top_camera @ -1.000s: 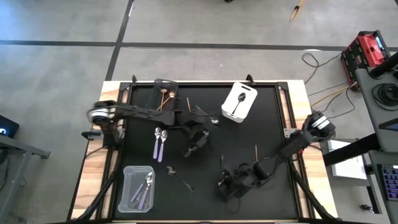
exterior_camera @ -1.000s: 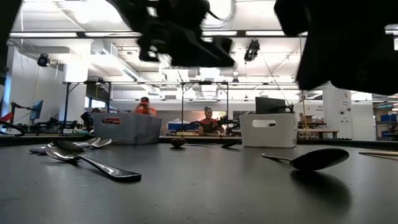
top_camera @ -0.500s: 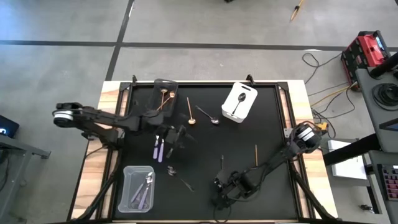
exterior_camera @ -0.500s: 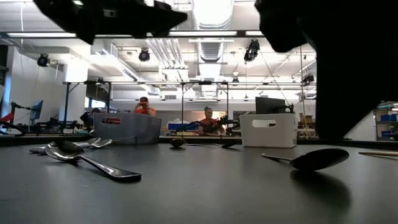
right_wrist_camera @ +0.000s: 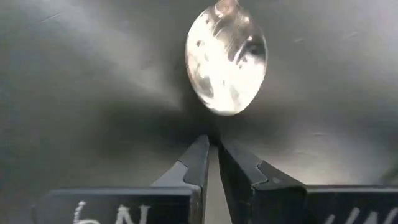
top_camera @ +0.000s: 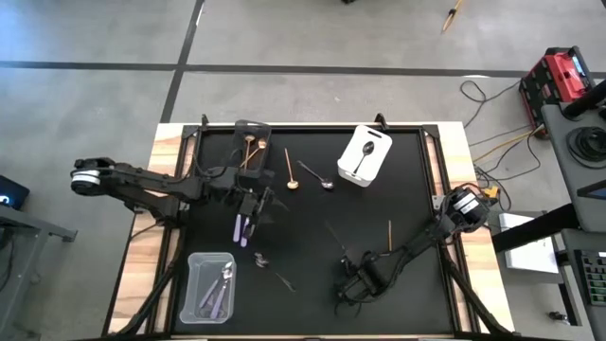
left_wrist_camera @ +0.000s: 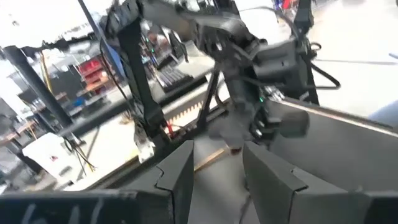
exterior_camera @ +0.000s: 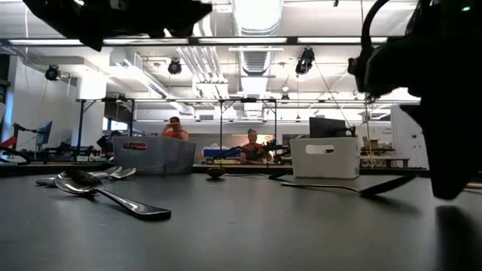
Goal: Sort silverware by color (type)
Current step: Put the black spoon into the white bin
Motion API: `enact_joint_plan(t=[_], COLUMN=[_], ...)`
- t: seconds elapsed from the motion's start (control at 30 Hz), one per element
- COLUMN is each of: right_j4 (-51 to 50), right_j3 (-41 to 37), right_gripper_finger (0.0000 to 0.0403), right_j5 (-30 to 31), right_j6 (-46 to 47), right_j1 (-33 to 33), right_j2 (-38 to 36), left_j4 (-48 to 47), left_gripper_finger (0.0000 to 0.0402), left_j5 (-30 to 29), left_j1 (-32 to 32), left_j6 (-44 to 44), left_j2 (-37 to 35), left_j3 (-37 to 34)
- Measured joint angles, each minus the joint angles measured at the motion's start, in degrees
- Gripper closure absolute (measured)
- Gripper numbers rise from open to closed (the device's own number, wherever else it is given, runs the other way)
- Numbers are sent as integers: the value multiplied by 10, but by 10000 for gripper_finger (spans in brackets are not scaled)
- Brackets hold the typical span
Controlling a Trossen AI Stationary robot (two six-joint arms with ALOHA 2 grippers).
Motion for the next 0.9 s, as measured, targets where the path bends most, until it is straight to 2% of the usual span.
enact_joint_plan(t=[0.17, 0.37, 0.73, 0.9], right_j4=[-16, -17, -17, -4], right_j3=[0, 0, -12, -28], right_gripper_finger=[376, 376, 376, 376], right_j5=[-5, 9, 176, 224], right_j6=[-36, -91, -220, -271], right_j1=[1, 1, 2, 2], right_j2=[-30, -91, -238, -299], left_j4=[-2, 1, 2, 0], left_gripper_finger=[281, 281, 281, 281], left_j5=[1, 2, 3, 3], left_j1=[0, -3, -32, -43], left_j6=[-18, -29, -41, -43], left_j2=[47, 136, 324, 383], left_j3=[12, 54, 178, 224])
